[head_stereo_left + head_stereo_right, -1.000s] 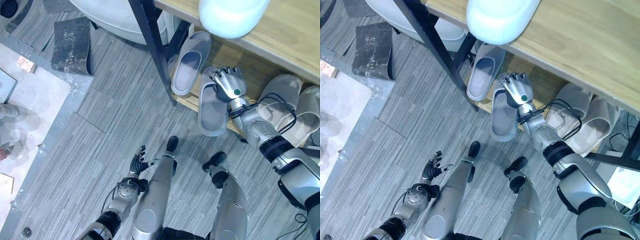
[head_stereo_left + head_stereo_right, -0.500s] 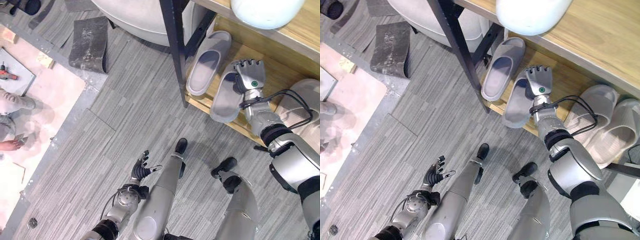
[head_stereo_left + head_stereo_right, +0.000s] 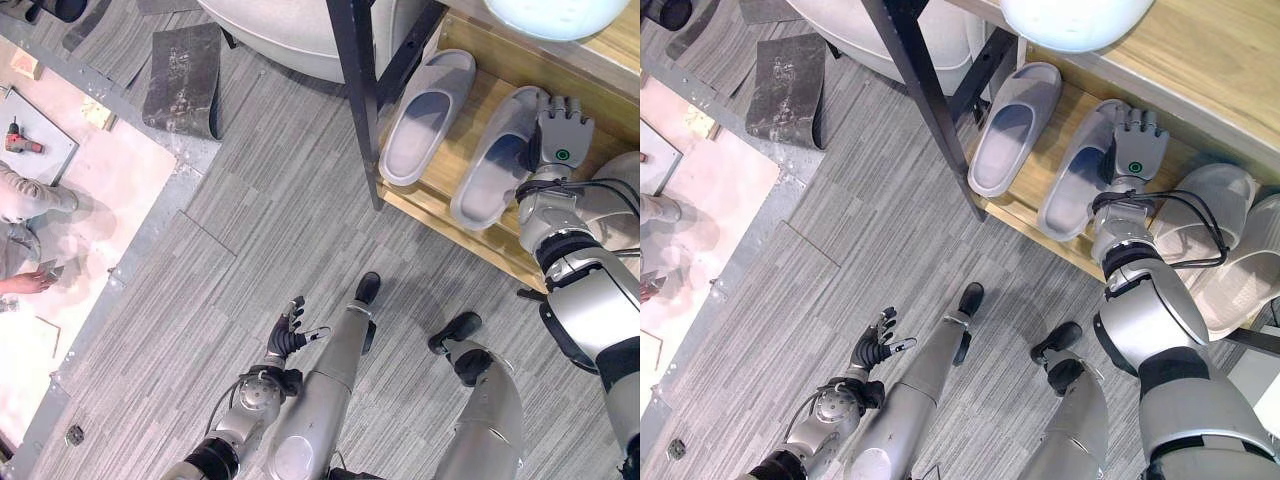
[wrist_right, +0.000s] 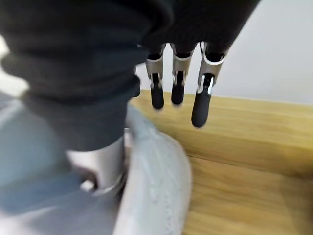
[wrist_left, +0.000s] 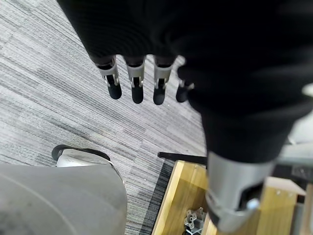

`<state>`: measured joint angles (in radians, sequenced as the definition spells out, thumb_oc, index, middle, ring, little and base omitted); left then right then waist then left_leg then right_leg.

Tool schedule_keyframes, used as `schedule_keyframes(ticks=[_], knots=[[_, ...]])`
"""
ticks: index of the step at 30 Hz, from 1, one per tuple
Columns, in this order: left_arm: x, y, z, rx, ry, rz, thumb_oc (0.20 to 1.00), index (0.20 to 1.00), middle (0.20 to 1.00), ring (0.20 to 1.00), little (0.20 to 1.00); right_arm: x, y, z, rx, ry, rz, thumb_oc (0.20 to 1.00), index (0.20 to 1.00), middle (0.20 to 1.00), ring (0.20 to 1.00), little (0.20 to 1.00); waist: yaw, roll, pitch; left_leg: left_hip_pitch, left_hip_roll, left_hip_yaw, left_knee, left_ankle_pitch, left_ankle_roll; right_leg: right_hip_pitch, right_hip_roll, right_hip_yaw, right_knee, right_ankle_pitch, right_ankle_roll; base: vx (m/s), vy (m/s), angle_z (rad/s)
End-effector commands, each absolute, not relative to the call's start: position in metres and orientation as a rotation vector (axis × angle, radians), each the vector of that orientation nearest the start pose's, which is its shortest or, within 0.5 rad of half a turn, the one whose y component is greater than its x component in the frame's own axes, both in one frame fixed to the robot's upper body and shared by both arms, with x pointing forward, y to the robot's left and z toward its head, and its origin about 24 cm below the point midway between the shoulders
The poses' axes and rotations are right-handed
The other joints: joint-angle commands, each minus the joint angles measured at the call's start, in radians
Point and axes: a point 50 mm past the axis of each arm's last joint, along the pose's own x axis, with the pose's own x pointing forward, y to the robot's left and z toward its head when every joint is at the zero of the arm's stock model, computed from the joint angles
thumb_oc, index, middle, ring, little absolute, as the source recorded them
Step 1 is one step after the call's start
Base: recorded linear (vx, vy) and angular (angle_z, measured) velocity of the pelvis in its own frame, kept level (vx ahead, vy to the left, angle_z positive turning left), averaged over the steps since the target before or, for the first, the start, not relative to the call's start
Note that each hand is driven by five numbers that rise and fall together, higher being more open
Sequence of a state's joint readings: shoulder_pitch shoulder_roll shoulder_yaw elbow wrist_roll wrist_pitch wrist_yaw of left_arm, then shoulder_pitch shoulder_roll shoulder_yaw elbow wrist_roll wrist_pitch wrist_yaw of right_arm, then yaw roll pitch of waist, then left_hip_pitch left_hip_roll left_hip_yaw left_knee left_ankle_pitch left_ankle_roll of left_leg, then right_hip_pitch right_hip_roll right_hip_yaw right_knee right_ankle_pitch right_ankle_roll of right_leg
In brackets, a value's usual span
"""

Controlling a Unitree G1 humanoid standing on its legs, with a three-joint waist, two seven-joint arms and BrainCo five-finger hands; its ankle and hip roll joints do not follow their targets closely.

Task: Arrange the slippers neatly on the shoe rack.

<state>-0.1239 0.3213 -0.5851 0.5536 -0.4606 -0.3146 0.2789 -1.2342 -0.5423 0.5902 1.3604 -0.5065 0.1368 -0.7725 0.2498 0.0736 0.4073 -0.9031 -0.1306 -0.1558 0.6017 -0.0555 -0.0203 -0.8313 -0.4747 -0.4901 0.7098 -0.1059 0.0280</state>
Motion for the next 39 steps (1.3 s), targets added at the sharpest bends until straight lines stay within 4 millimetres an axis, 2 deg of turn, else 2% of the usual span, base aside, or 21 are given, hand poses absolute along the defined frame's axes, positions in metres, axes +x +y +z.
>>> schedule_keyframes(ticks=[1, 3, 8, 13, 17, 18, 20, 21, 23, 25, 27, 30, 32, 36, 39], knots=[[0.242, 0.141, -0.039, 0.017, 0.237, -0.047, 1.0, 1.0, 1.0, 1.0, 1.0, 0.401, -0.261, 0.249, -1.368, -0.335, -0.878, 1.0, 1.0, 1.0, 1.0, 1.0, 0.006, 0.032, 0.035, 0.064, 0.009, 0.011, 0.014, -0.078, 0.008, 0.071, 0.063, 0.029, 0.0, -0.084, 0.064, 0.0, 0.0, 0.0], [0.242, 0.141, -0.04, 0.018, 0.242, -0.043, 1.0, 1.0, 1.0, 1.0, 1.0, 0.402, -0.257, 0.252, -1.308, -0.351, -0.878, 1.0, 1.0, 1.0, 1.0, 1.0, 0.001, 0.028, 0.037, 0.08, 0.013, 0.012, 0.002, -0.077, 0.007, 0.087, 0.066, 0.028, -0.013, -0.081, 0.066, 0.0, 0.0, 0.0], [0.244, 0.142, -0.044, 0.017, 0.263, -0.022, 1.0, 1.0, 1.0, 1.0, 1.0, 0.407, -0.22, 0.262, -1.141, -0.505, -0.794, 1.0, 1.0, 1.0, 1.0, 1.0, -0.023, 0.016, 0.046, 0.142, 0.024, 0.016, -0.044, -0.07, 0.002, 0.146, 0.077, 0.021, -0.064, -0.061, 0.072, 0.01, -0.002, -0.06], [0.245, 0.139, -0.046, 0.014, 0.276, -0.001, 1.0, 1.0, 1.0, 1.0, 1.0, 0.399, -0.178, 0.276, -0.913, -0.699, -0.707, 1.0, 1.0, 1.0, 1.0, 1.0, -0.048, 0.004, 0.051, 0.177, 0.034, 0.024, -0.072, -0.069, 0.002, 0.176, 0.089, 0.019, -0.094, -0.053, 0.074, 0.0, 0.0, -0.06], [0.244, 0.138, -0.049, 0.006, 0.289, 0.01, 1.0, 1.0, 1.0, 1.0, 1.0, 0.389, -0.167, 0.271, -0.817, -0.764, -0.698, 1.0, 1.0, 1.0, 1.0, 1.0, -0.064, -0.002, 0.054, 0.207, 0.039, 0.025, -0.094, -0.067, 0.0, 0.202, 0.096, 0.019, -0.112, -0.051, 0.076, 0.01, -0.005, -0.1], [0.244, 0.137, -0.047, -0.02, 0.285, 0.017, 1.0, 1.0, 1.0, 1.0, 1.0, 0.384, -0.168, 0.263, -0.737, -0.76, -0.725, 1.0, 1.0, 1.0, 1.0, 1.0, -0.071, 0.0, 0.055, 0.217, 0.039, 0.025, -0.102, -0.068, 0.001, 0.213, 0.095, 0.018, -0.12, -0.05, 0.079, 0.01, -0.009, -0.05], [0.244, 0.137, -0.048, -0.019, 0.287, 0.017, 1.0, 1.0, 1.0, 1.0, 1.0, 0.384, -0.168, 0.262, -0.736, -0.758, -0.726, 1.0, 1.0, 1.0, 1.0, 1.0, -0.07, 0.0, 0.055, 0.219, 0.039, 0.025, -0.104, -0.067, 0.001, 0.216, 0.095, 0.017, -0.121, -0.05, 0.079, 0.0, 0.0, 0.0], [0.243, 0.135, -0.049, -0.022, 0.29, 0.014, 1.0, 1.0, 1.0, 1.0, 1.0, 0.381, -0.17, 0.25, -0.688, -0.731, -0.739, 1.0, 1.0, 1.0, 1.0, 1.0, -0.075, 0.005, 0.059, 0.224, 0.037, 0.025, -0.103, -0.068, 0.002, 0.223, 0.093, 0.017, -0.121, -0.05, 0.082, 0.0, 0.0, 0.0], [0.242, 0.134, -0.049, -0.024, 0.293, 0.014, 1.0, 1.0, 1.0, 1.0, 1.0, 0.379, -0.173, 0.244, -0.654, -0.717, -0.748, 1.0, 1.0, 1.0, 1.0, 1.0, -0.077, 0.006, 0.062, 0.227, 0.037, 0.026, -0.104, -0.068, 0.003, 0.229, 0.092, 0.015, -0.123, -0.048, 0.083, 0.0, 0.0, 0.0], [0.242, 0.13, -0.048, -0.023, 0.288, 0.008, 1.0, 1.0, 1.0, 1.0, 1.0, 0.37, -0.171, 0.207, -0.494, -0.636, -0.76, 1.0, 1.0, 1.0, 1.0, 1.0, -0.085, 0.019, 0.066, 0.246, 0.034, 0.026, -0.12, -0.063, 0.007, 0.246, 0.087, 0.007, -0.13, -0.045, 0.089, 0.0, 0.0, 0.0], [0.242, 0.13, -0.047, -0.017, 0.284, -0.002, 1.0, 1.0, 1.0, 1.0, 1.0, 0.369, -0.174, 0.199, -0.489, -0.605, -0.767, 1.0, 1.0, 1.0, 1.0, 1.0, -0.085, 0.022, 0.066, 0.249, 0.033, 0.023, -0.124, -0.061, 0.008, 0.251, 0.085, 0.004, -0.133, -0.044, 0.09, 0.0, 0.0, 0.0], [0.242, 0.127, -0.045, -0.024, 0.273, -0.014, 1.0, 1.0, 1.0, 1.0, 1.0, 0.372, -0.171, 0.172, -0.318, -0.47, -0.711, 1.0, 1.0, 1.0, 1.0, 1.0, -0.08, 0.029, 0.067, 0.256, 0.029, 0.021, -0.129, -0.059, 0.009, 0.257, 0.082, 0.003, -0.135, -0.04, 0.095, 0.01, 0.005, -0.03], [0.242, 0.128, -0.043, -0.026, 0.266, -0.019, 1.0, 1.0, 1.0, 1.0, 1.0, 0.374, -0.172, 0.167, -0.322, -0.437, -0.698, 1.0, 1.0, 1.0, 1.0, 1.0, -0.076, 0.029, 0.066, 0.257, 0.029, 0.021, -0.132, -0.058, 0.009, 0.259, 0.081, 0.002, -0.137, -0.04, 0.095, 0.0, 0.0, 0.0], [0.242, 0.127, -0.043, -0.033, 0.275, -0.036, 1.0, 1.0, 1.0, 1.0, 1.0, 0.387, -0.17, 0.155, -0.111, -0.286, -0.634, 1.0, 1.0, 1.0, 1.0, 1.0, -0.059, 0.033, 0.072, 0.257, 0.028, 0.017, -0.132, -0.055, 0.008, 0.264, 0.08, -0.006, -0.141, -0.037, 0.096, 0.0, -0.017, 0.05], [0.241, 0.13, -0.045, -0.023, 0.289, -0.035, 1.0, 1.0, 1.0, 1.0, 1.0, 0.395, -0.169, 0.157, -0.028, -0.234, -0.614, 1.0, 1.0, 1.0, 1.0, 1.0, -0.045, 0.036, 0.073, 0.262, 0.027, 0.015, -0.135, -0.055, 0.007, 0.27, 0.08, -0.012, -0.141, -0.04, 0.095, 0.01, -0.01, 0.03]])
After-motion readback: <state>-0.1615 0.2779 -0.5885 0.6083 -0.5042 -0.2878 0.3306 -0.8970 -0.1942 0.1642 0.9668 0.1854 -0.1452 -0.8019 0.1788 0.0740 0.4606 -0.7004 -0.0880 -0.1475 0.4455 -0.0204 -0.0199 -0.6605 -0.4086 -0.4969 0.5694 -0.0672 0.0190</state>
